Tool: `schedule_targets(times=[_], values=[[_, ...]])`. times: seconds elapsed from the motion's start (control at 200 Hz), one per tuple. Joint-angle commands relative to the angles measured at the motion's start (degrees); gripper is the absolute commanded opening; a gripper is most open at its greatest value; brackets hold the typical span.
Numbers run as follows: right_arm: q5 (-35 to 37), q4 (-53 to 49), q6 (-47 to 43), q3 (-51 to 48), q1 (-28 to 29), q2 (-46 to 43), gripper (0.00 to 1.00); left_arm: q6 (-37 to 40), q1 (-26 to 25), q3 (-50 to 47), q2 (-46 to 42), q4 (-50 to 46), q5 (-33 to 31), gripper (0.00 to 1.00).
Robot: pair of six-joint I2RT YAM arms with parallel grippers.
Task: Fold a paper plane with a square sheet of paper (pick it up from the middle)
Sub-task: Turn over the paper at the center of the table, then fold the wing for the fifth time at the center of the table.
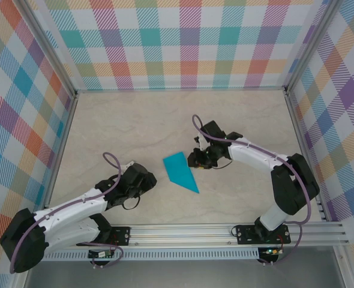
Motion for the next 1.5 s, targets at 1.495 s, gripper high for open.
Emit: schedule_targets(times=[1.495], values=[[-16.46, 24.15, 3.37, -12.74, -8.52, 16.51, 0.23, -0.95, 6.65, 12.2, 36.02, 31.74, 23.16, 0.49]])
